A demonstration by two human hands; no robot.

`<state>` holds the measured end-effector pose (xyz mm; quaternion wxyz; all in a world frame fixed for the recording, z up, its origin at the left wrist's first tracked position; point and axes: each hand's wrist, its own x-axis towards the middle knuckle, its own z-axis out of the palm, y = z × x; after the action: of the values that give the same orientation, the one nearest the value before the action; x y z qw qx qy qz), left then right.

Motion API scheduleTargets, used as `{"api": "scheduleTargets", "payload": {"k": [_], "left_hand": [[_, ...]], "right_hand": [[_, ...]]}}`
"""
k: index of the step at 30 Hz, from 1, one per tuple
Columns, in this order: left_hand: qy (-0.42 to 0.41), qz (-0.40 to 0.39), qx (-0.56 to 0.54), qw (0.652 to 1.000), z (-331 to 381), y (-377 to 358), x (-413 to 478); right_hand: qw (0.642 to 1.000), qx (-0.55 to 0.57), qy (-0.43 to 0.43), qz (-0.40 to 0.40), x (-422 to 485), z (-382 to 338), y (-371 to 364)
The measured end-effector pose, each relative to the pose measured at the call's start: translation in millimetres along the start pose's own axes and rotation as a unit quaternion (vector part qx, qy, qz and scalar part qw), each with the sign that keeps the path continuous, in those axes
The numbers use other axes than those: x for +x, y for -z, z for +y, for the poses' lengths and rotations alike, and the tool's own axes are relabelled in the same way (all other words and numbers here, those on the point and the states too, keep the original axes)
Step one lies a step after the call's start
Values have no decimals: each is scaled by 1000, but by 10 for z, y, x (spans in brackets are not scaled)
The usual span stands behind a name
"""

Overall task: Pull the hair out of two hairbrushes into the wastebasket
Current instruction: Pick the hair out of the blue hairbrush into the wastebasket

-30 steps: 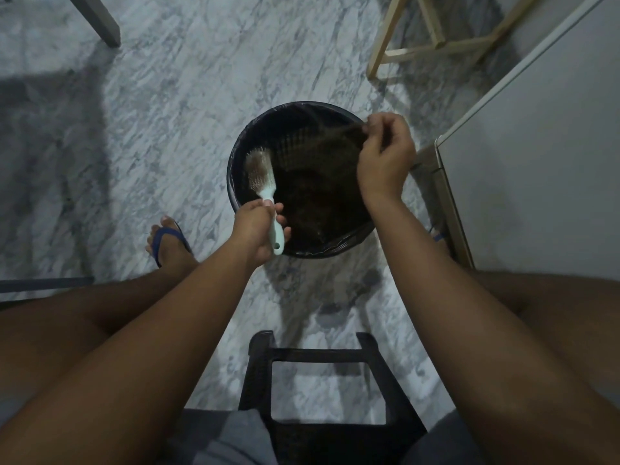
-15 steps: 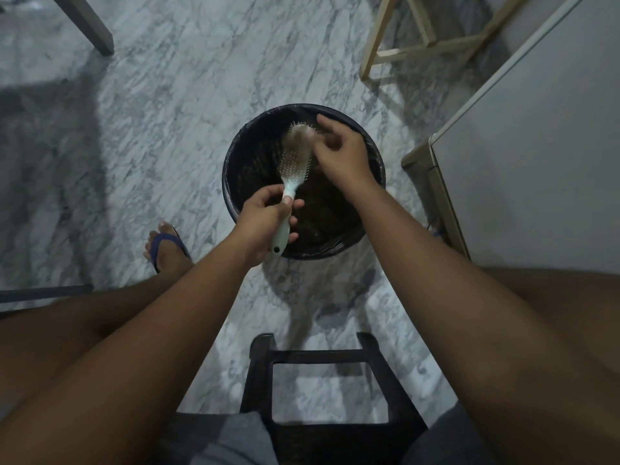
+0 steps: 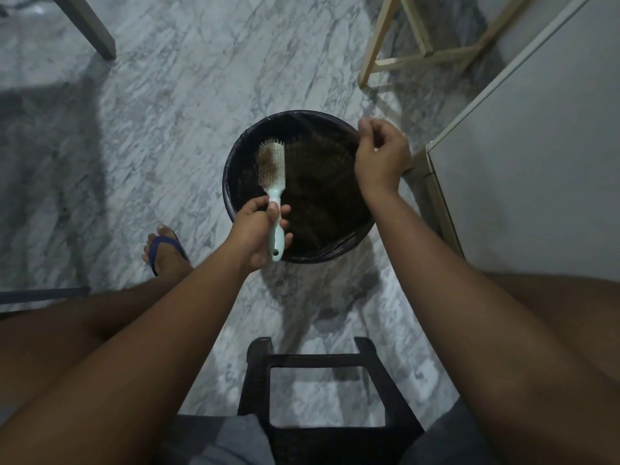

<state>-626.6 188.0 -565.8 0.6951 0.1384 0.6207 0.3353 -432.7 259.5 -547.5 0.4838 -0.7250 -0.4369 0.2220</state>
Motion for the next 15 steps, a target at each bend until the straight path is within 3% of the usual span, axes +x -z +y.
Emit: {"api": "scheduleTargets", "payload": {"k": [2,4,5,9,11,15], "left_hand": [[-13,-5,18,1000,26,2,-13],[-23,-18,46,999,36,9,-25],[-25,-24,58,998,34,9,-34],[-33,-46,100,993,-14,7,-43],[-41,-56,121,990,-40,-1,-40],[-46,-70,140,987,-59,-22,-46]], "right_hand": [[985,-104,-63,-124,-30,171,1],[930,-220,-124,-266,-93,253,-13],[919,-233,-131,-289,-116,256,-27],[968,-75,-97,-221,-160,11,-102],[969,-19,-90,-228,-113,-81,-165],[966,-71,-28,-245,-13,-133,-205]]}}
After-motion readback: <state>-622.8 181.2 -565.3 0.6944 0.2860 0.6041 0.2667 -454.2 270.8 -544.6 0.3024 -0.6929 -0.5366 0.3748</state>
